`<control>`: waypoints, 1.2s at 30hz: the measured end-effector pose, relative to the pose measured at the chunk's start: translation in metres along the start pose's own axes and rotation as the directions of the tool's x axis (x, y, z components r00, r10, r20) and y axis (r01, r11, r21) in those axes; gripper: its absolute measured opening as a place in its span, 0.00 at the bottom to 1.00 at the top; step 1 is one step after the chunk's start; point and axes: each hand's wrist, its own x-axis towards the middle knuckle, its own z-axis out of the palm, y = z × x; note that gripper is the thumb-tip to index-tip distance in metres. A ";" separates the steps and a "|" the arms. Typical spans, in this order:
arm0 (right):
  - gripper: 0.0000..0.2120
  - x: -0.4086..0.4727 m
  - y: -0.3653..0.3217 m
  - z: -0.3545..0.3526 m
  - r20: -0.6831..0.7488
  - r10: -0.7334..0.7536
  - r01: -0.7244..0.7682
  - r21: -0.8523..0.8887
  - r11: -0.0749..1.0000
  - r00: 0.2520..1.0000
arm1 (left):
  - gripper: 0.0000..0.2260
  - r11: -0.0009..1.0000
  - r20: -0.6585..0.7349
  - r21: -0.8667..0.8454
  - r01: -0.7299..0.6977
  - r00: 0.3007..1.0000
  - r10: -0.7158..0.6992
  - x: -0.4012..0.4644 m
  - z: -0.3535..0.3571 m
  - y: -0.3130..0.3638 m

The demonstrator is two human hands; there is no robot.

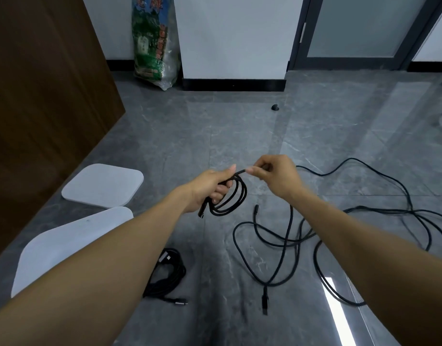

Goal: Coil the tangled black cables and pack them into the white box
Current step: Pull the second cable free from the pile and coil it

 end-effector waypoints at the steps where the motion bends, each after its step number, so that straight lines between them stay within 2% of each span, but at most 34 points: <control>1: 0.10 0.001 0.005 -0.004 -0.027 0.033 -0.032 0.016 0.999 0.999 | 0.18 1.000 -0.015 0.009 -0.001 1.000 0.002 -0.001 -0.003 0.000; 5: 0.11 0.003 0.023 -0.017 -0.130 0.133 -0.132 0.015 0.991 0.983 | 0.19 1.000 -0.176 -0.022 -0.014 0.984 0.010 -0.003 -0.017 -0.003; 9: 0.12 0.004 0.031 -0.018 -0.142 0.160 -0.164 -0.020 0.986 0.977 | 0.19 0.994 -0.293 -0.106 -0.035 0.956 0.002 -0.004 -0.028 -0.007; 16: 0.09 0.005 0.037 -0.019 -0.237 0.216 -0.224 -0.010 0.974 0.947 | 0.19 0.961 -0.436 -0.257 -0.106 0.900 -0.017 0.001 -0.041 -0.011; 20: 0.09 0.002 0.041 -0.020 -0.233 0.190 -0.219 -0.103 0.970 0.954 | 0.18 0.944 -0.491 -0.301 -0.136 0.870 -0.031 0.001 -0.046 -0.015; 23: 0.10 -0.001 0.039 -0.016 -0.172 0.113 -0.162 -0.304 0.939 0.979 | 0.18 0.933 -0.522 -0.322 -0.158 0.853 -0.035 0.001 -0.043 -0.015; 25: 0.10 -0.004 0.036 -0.011 -0.127 0.086 -0.135 -0.456 0.880 0.988 | 0.18 0.932 -0.536 -0.314 -0.180 0.844 -0.017 0.001 -0.042 -0.015; 27: 0.11 -0.008 0.033 -0.005 -0.057 0.008 -0.042 -0.638 0.769 0.998 | 0.18 0.935 -0.545 -0.295 -0.194 0.839 0.002 0.001 -0.042 -0.015; 29: 0.10 -0.012 0.030 0.004 0.081 -0.097 0.124 -0.775 0.620 0.992 | 0.17 0.938 -0.553 -0.285 -0.195 0.833 0.005 0.001 -0.042 -0.016; 31: 0.08 -0.017 0.025 0.014 0.234 -0.164 0.285 -0.813 0.507 0.958 | 0.17 0.937 -0.564 -0.287 -0.197 0.826 0.001 0.000 -0.043 -0.017; 32: 0.09 -0.019 0.022 0.018 0.286 -0.181 0.339 -0.807 0.484 0.941 | 0.18 0.938 -0.567 -0.287 -0.196 0.823 -0.002 0.000 -0.043 -0.017; 36: 0.12 -0.018 0.007 0.028 0.384 -0.211 0.435 -0.719 0.542 0.899 | 0.19 0.941 -0.565 -0.281 -0.190 0.825 -0.002 0.000 -0.040 -0.015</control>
